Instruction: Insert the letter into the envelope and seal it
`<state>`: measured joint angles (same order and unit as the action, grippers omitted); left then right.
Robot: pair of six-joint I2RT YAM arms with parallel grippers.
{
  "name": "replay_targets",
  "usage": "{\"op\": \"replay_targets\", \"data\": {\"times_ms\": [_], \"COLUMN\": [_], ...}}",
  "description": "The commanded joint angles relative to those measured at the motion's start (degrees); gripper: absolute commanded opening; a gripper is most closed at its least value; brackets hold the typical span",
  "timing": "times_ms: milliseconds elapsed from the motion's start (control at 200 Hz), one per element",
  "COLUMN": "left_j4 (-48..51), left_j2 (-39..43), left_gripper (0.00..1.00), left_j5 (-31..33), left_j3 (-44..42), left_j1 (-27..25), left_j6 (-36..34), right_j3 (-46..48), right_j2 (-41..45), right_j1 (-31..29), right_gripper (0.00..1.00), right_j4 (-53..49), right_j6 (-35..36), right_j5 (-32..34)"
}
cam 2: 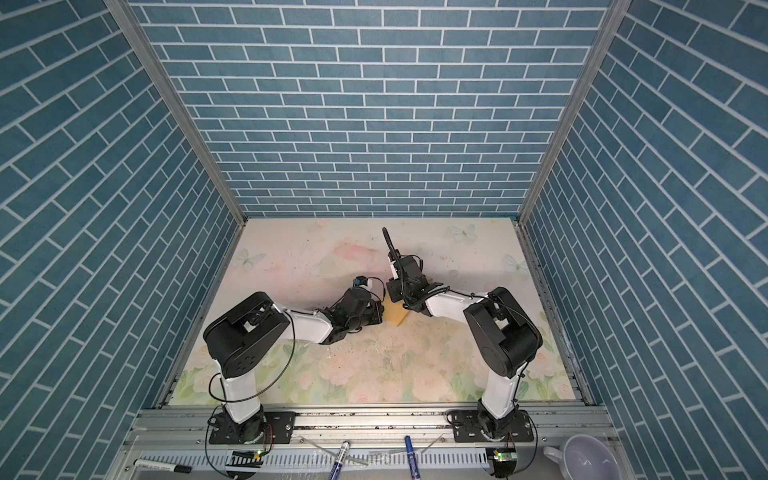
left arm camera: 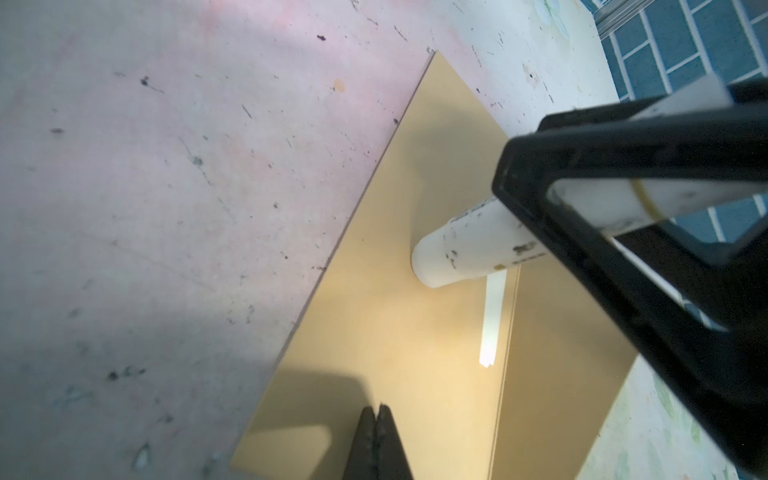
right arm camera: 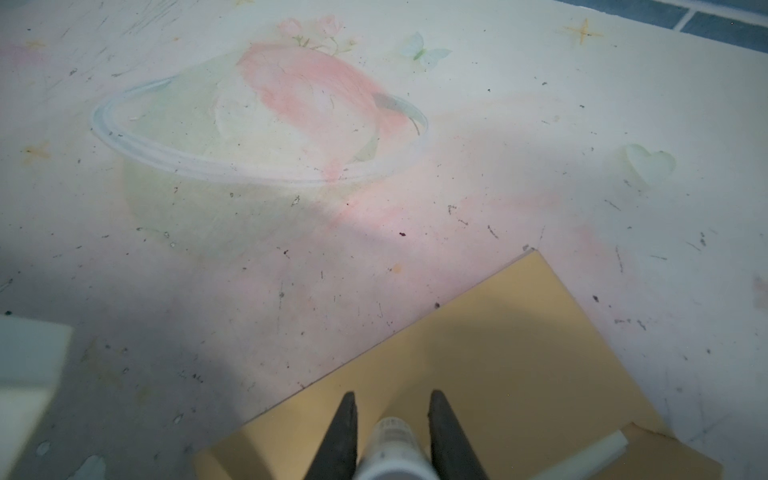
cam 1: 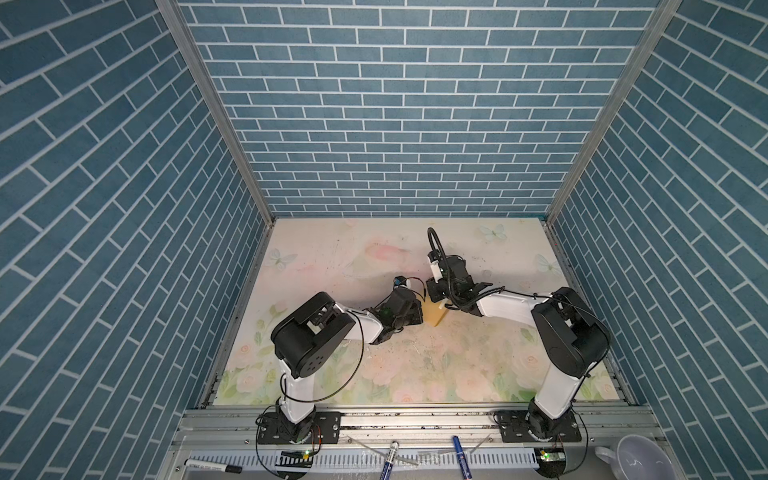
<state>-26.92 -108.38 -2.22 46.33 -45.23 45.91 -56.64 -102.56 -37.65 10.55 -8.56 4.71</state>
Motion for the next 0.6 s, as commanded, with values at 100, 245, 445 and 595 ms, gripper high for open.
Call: {"op": "replay_targets", "data": {"times_ms": [100, 245, 445, 595], "left_j4": [12.5, 12.5, 12.5, 12.6], "left_j2": [-3.7, -3.7, -3.7, -3.8], "left_gripper": [0.00, 0.00, 0.00, 0.00], "left_j5": [-0.4, -0.4, -0.4, -0.5], "left_j3": [-2.5, -2.4, -2.4, -2.4], "left_j1": [0.1, 0.1, 0.1, 0.1], "left_j6": [0.2, 0.2, 0.1, 0.1], "right_j3": [-2.2, -3.3, -4.0, -4.4], "right_j2": [-3.1, -4.2, -5.3, -6.2], "right_j1": [3.4, 4.3, 5.9, 6.8], "right_gripper": [0.00, 0.00, 0.00, 0.00], "right_j4": [-1.6, -1.9, -1.9, -1.7], "right_j6": [4.8, 5.3, 5.6, 5.6], "right_j5": [6.4, 6.7, 6.9, 7.0]}}
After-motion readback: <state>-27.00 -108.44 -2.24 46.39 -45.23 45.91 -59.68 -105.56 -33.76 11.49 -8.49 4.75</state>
